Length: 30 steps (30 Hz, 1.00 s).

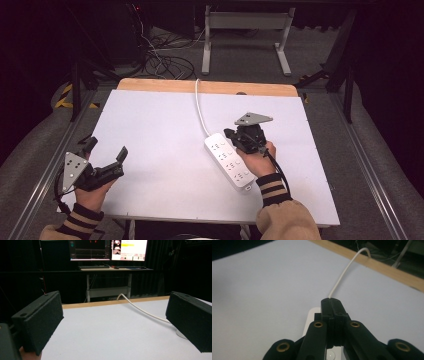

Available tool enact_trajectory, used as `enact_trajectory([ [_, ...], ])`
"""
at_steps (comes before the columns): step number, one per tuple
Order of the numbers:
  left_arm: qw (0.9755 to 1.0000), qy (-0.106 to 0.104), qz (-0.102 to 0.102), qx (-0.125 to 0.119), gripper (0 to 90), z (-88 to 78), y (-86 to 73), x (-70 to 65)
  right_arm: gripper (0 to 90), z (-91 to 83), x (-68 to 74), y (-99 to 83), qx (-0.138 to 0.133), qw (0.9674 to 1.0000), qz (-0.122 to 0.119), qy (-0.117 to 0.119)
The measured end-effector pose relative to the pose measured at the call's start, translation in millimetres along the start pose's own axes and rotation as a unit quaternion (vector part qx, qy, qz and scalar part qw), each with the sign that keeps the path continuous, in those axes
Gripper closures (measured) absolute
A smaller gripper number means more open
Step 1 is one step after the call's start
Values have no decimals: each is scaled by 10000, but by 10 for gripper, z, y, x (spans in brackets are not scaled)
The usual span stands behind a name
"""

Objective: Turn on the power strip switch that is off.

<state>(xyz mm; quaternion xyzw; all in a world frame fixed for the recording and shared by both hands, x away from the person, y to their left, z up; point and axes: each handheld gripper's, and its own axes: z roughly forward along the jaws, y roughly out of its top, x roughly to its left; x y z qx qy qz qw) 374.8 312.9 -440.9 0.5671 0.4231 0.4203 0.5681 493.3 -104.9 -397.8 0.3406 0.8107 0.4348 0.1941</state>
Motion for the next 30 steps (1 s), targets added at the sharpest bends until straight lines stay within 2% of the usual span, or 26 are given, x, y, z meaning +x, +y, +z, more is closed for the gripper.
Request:
enact_trajectory([
  [3, 10000, 6, 29, 0, 17, -15, -1, 3, 900, 141, -5, -41, 136, 9999, 55, 23],
  [4, 10000, -10, 20, 2, 17, -19, -5, 4, 900, 272, 1, -80, 311, 9995, 14, -5],
  [5, 10000, -6, 27, 16, 17, -25, -8, 4, 900, 321, 5, -99, 403, 9992, -48, -33],
  [9, 10000, -5, 51, 25, 18, -42, -11, 7, 900, 444, -11, -177, 560, 9984, 7, -51],
  [15, 10000, -35, 88, 17, 19, -62, -9, -10, 900, 576, -54, -271, 754, 9970, -37, -166],
  [18, 9999, -40, 104, 41, 19, -60, -12, -7, 900, 606, -66, -294, 741, 9970, -45, -207],
  [21, 9999, -37, 129, 86, 19, -52, -20, -6, 900, 571, -89, -277, 586, 9980, 29, -221],
  [30, 9998, -71, 132, 93, 20, -50, -24, -6, 900, 636, -84, -321, 653, 9977, -28, -203],
])
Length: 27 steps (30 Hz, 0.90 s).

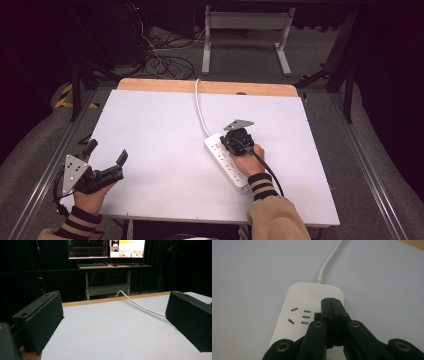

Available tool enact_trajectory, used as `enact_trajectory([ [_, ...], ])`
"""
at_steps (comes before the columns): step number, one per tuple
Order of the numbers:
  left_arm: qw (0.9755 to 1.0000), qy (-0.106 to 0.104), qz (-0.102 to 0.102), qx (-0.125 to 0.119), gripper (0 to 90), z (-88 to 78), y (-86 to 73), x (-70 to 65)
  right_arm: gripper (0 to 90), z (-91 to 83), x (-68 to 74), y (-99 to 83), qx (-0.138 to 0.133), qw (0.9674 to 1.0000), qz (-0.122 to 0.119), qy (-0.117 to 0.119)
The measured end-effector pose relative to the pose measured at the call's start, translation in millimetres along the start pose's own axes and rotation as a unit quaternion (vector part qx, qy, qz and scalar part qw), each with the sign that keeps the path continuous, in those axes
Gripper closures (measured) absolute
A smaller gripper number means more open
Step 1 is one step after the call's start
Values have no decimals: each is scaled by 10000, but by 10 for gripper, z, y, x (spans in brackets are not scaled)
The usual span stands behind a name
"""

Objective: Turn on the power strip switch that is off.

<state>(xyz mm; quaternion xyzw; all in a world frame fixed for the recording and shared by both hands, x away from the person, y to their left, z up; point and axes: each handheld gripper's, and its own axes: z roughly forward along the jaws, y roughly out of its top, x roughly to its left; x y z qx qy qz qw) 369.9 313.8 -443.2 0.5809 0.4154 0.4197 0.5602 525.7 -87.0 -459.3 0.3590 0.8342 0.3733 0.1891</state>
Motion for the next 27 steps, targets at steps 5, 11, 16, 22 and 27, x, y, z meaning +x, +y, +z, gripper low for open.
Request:
enact_trajectory([
  [5, 10000, 20, -34, -6, 21, -3, 3, 11, 900, 11, -34, -13, -25, 9998, 178, 106],
  [11, 10000, 22, -72, -9, 23, -4, 0, 18, 900, 19, -14, -8, 42, 9999, 126, 36],
  [16, 10000, 38, -75, 29, 24, 3, -8, 20, 900, 25, -4, 7, 133, 9998, 136, -2],
  [22, 10000, 15, -59, 14, 24, -5, -3, 12, 900, 30, 12, 16, 188, 9997, 132, -59],
  [27, 10000, -2, -84, 29, 25, 4, -8, 13, 900, 21, 3, 18, 287, 9994, 178, -29],
])
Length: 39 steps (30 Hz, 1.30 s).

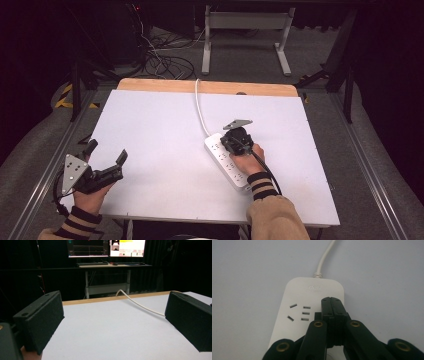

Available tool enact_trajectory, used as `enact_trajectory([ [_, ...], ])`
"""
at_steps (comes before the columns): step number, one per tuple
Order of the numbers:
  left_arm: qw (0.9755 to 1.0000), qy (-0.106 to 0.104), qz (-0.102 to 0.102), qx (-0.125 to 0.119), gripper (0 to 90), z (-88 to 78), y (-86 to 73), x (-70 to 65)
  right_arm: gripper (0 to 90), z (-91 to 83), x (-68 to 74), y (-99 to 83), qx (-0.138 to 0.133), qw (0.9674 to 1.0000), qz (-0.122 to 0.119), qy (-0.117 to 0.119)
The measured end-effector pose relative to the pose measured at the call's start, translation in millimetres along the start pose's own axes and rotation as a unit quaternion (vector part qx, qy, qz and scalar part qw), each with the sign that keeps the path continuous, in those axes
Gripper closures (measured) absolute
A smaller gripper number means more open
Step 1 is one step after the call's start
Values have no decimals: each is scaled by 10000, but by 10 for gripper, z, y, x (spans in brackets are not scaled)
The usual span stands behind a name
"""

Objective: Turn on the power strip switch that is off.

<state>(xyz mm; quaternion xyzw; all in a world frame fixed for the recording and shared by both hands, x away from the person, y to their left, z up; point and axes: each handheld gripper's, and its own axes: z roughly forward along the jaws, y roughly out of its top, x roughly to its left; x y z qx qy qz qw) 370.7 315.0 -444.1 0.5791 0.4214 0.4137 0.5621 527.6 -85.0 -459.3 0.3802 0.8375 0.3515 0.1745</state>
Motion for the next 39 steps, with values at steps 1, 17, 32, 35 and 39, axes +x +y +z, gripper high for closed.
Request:
enact_trajectory([
  [1, 10000, 0, -6, 3, 25, -1, 0, 0, 900, 2, 7, -1, -11, 10000, -8, -24],
  [17, 10000, -37, 0, 1, 25, 18, 3, -12, 900, 4, 27, 4, -8, 9999, -58, -96],
  [32, 10000, -36, 28, 14, 27, 22, 0, -13, 900, 4, 35, 9, 11, 9999, -85, -131],
  [35, 10000, -39, -3, 24, 27, 21, -4, -11, 900, 4, 36, 9, 12, 9999, -82, -133],
  [39, 10000, -32, 6, 25, 27, 18, -3, -5, 900, 4, 37, 10, 16, 9999, -83, -136],
])
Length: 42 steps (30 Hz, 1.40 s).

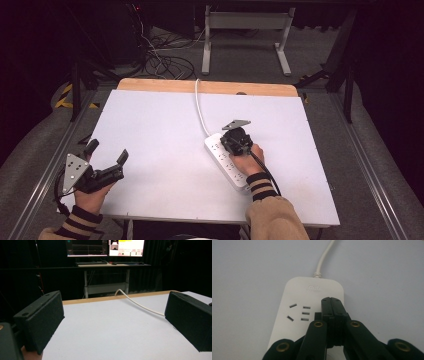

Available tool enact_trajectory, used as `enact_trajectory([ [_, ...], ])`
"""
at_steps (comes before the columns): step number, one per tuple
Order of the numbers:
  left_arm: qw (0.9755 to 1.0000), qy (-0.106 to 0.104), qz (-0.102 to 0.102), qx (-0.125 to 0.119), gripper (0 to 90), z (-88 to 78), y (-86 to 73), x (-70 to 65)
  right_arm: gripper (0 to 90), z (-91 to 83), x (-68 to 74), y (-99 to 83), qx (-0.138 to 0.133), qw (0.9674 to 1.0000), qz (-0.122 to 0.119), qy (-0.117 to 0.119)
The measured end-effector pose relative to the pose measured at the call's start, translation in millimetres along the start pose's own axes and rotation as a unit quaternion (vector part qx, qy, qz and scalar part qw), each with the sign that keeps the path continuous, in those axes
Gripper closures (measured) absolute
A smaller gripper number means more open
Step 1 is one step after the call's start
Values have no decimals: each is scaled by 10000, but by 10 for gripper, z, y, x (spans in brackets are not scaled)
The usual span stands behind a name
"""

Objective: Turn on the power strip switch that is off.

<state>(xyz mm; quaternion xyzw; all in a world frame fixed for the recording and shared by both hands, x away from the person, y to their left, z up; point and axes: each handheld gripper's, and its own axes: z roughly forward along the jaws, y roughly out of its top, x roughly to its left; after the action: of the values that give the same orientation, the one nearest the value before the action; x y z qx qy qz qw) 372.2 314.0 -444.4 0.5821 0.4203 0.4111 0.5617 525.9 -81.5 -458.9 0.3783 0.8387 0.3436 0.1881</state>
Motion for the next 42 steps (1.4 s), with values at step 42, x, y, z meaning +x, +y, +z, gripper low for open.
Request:
enact_trajectory([
  [42, 9999, -54, -32, -113, 33, 77, 25, -20, 900, -886, -138, -179, -2805, 9585, 271, -434],
])
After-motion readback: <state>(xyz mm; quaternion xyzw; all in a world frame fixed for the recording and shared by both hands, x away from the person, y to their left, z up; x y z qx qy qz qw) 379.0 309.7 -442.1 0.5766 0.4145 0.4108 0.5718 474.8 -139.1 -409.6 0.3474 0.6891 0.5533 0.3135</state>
